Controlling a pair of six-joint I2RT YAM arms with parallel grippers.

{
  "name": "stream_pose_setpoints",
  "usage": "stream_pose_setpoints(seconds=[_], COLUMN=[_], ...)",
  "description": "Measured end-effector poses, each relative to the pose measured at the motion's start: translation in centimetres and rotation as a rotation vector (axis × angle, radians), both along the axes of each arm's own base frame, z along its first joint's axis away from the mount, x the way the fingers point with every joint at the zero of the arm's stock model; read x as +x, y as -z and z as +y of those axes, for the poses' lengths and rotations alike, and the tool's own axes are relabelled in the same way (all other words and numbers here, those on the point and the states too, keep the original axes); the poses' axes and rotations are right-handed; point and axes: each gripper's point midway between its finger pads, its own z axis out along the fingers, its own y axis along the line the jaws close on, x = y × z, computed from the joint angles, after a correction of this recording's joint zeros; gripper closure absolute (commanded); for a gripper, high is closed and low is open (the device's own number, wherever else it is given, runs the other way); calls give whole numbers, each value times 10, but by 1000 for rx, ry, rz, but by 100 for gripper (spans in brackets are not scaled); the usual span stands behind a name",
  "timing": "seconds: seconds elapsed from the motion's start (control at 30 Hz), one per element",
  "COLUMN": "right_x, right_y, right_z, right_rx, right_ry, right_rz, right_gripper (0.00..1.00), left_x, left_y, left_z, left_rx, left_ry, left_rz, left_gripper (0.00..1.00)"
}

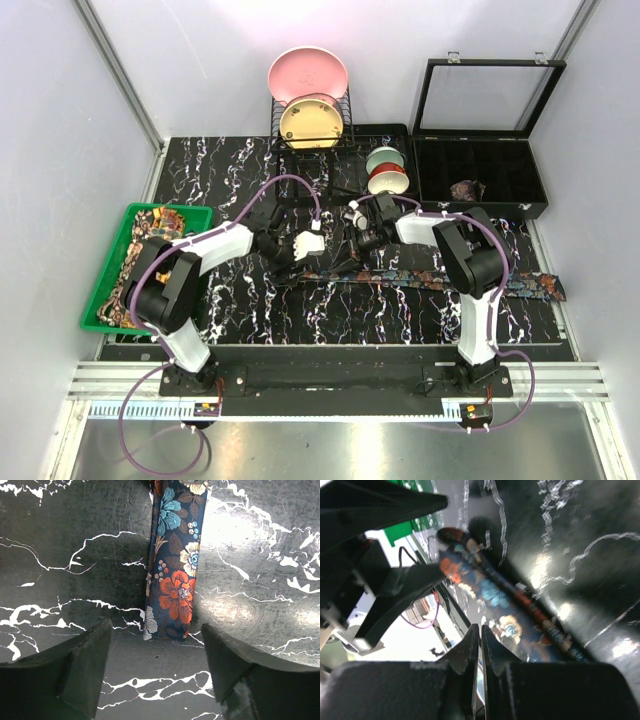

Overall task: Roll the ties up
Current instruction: Roll the tie at the center of the board.

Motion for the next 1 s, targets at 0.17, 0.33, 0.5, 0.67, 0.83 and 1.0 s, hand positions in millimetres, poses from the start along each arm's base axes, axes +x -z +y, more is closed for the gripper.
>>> stream_pose_setpoints(seconds=[0.17, 0.33, 0.5, 0.67, 0.83, 1.0], right_x=[-3, -7, -10, -10, -10, -10], right_y=[-5, 11, 30, 30, 31, 31], right_z=[-3, -7, -12, -12, -12, -12], right_rx=[-8, -40, -82, -86, -88, -89], right_ry=[-17, -29, -35, -43, -45, -46], right_rz=[-25, -9, 13, 14, 17, 20], right_gripper=[90, 90, 91, 91, 91, 91], left_x=[-1, -2, -3, -6, -8, -3], left_y=[0, 2, 1, 1, -10, -38], left_z=[0, -1, -4, -7, -19, -52], left_rx=[-1, -1, -3, -2, -9, -56], left_ry=[-7, -5, -1, 12, 37, 85], left_rz=[6, 6, 6, 9, 2, -52], left_gripper=[37, 38, 45, 53, 60, 55])
